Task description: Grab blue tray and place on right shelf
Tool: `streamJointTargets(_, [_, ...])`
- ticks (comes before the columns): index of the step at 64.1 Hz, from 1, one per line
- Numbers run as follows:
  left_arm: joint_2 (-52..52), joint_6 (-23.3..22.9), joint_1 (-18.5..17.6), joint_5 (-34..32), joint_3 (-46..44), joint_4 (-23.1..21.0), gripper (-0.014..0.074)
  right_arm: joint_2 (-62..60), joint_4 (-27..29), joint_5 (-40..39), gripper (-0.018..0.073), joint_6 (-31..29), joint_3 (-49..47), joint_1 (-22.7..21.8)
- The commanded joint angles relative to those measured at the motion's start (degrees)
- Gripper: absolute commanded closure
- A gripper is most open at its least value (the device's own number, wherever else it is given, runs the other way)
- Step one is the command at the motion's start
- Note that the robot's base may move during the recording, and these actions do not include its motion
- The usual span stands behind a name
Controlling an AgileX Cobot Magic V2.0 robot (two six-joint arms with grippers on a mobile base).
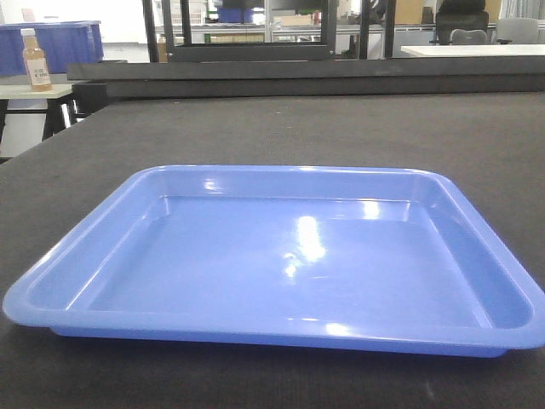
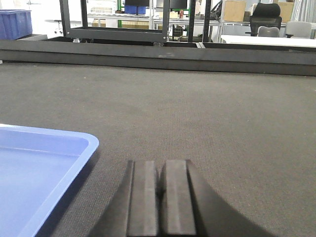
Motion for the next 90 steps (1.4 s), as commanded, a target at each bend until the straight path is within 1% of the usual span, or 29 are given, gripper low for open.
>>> streamJointTargets(1, [-0.80,0.15,0.15,-5.15,1.59,-0.37,0.0645,-1.19,0.07,-5.13,0.0517,-0.12,-1.27,-0.27])
streamJointTargets(60, [-0.80,0.15,0.15,-5.15,1.59,-0.37,0.0645,-1.19,0.07,-5.83,0.0517,-0.12,-1.27,-0.27])
streamJointTargets(63, [-0.80,0.15,0.15,-5.26,1.59,-0.37,0.0645,-1.19,0.07,-6.74,0.0517,-0.12,-1.32,-0.27])
streamJointTargets(67, [-0.80,0.15,0.15,-6.56,1.59,-0.37,0.0645,-1.19,0.07,-11.59,0.0517,-0.12,-1.32,-0.27])
streamJointTargets(73, [-0.80,0.15,0.04,-11.51,0.72,-0.37,0.0645,-1.19,0.07,-21.16,0.0517,-0.12,-2.33,-0.18])
streamJointTargets(76, [-0.80,0.15,0.04,-13.31,-0.59,0.31,0.0645,-1.14,0.07,-22.62,0.0517,-0.12,-3.52,-0.18])
streamJointTargets(82, [-0.53,0.15,0.04,-13.35,-4.56,0.31,0.0645,-1.07,0.07,-20.34,0.0517,-0.12,-7.83,-0.18])
streamJointTargets(87, [0.09,0.15,0.04,-13.03,-9.18,0.31,0.0645,-1.07,0.07,-15.14,0.0517,-0.12,-13.88,-0.18])
streamJointTargets(90, [0.88,0.15,0.04,-11.46,-11.78,0.31,0.0645,-0.68,0.07,-11.36,0.0517,-0.12,-17.28,-0.18])
